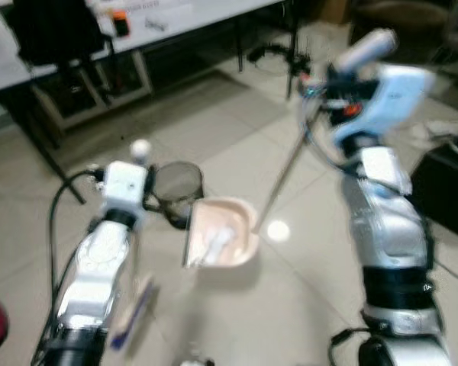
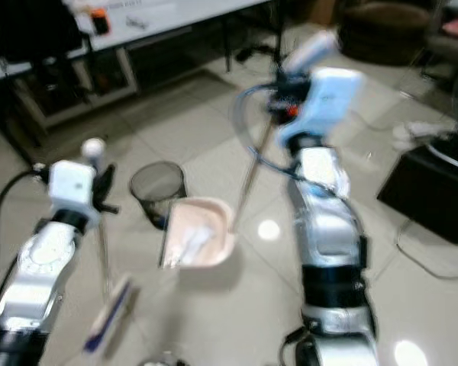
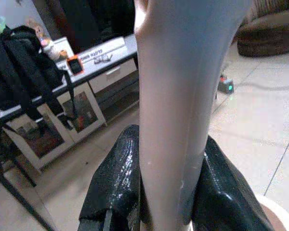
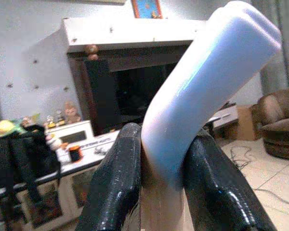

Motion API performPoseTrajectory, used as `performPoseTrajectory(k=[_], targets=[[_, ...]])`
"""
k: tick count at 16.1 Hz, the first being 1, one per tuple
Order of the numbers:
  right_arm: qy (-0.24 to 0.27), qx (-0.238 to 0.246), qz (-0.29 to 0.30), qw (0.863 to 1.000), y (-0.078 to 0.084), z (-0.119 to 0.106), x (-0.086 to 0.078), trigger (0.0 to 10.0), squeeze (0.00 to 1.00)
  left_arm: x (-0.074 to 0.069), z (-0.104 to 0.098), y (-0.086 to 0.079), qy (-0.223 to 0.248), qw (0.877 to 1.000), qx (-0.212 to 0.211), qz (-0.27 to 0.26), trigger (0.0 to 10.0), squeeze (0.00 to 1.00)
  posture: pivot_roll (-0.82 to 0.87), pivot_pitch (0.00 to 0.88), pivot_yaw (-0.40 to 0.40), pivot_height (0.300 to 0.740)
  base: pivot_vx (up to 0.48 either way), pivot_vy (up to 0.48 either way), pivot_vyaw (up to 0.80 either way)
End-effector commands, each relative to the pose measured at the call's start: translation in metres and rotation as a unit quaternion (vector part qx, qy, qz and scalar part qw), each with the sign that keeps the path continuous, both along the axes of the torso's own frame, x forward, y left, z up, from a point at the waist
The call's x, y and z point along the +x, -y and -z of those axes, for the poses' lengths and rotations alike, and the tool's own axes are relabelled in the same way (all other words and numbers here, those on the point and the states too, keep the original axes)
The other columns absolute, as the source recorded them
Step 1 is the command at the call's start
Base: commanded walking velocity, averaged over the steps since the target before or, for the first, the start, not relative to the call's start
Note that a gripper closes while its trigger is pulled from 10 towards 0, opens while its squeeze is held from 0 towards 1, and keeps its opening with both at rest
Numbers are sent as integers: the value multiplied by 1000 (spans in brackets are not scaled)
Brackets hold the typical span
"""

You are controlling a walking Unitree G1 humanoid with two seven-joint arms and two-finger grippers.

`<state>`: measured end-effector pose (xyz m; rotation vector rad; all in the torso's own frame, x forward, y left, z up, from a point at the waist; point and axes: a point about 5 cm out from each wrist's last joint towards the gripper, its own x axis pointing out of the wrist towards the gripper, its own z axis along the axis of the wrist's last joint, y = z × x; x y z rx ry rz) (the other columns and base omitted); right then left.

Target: Sweep floor

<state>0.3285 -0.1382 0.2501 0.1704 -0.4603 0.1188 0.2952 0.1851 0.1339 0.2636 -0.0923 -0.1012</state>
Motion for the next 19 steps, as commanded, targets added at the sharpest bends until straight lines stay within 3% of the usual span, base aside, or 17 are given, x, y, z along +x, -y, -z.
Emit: performPoseTrajectory(k=[1,8,11,19], targets=[[34,10,-20,999,-11,-14,0,10000,0,0,-3,-9,5,1000,10,-15,10000,0,17,43,57,740,379,0,0],[30,22,-13,999,-7,-14,5,10000,0,1,-2,-8,5,1000,7,-17,10000,0,18,33,53,740,391,0,0],[30,33,-1,999,-3,-14,6,10000,0,3,-2,-6,7,1000,6,-12,10000,0,17,31,59,740,390,0,729],[38,57,24,997,9,-16,8,10000,0,6,-3,-7,7,1000,8,-7,10000,0,18,32,68,740,390,0,0]])
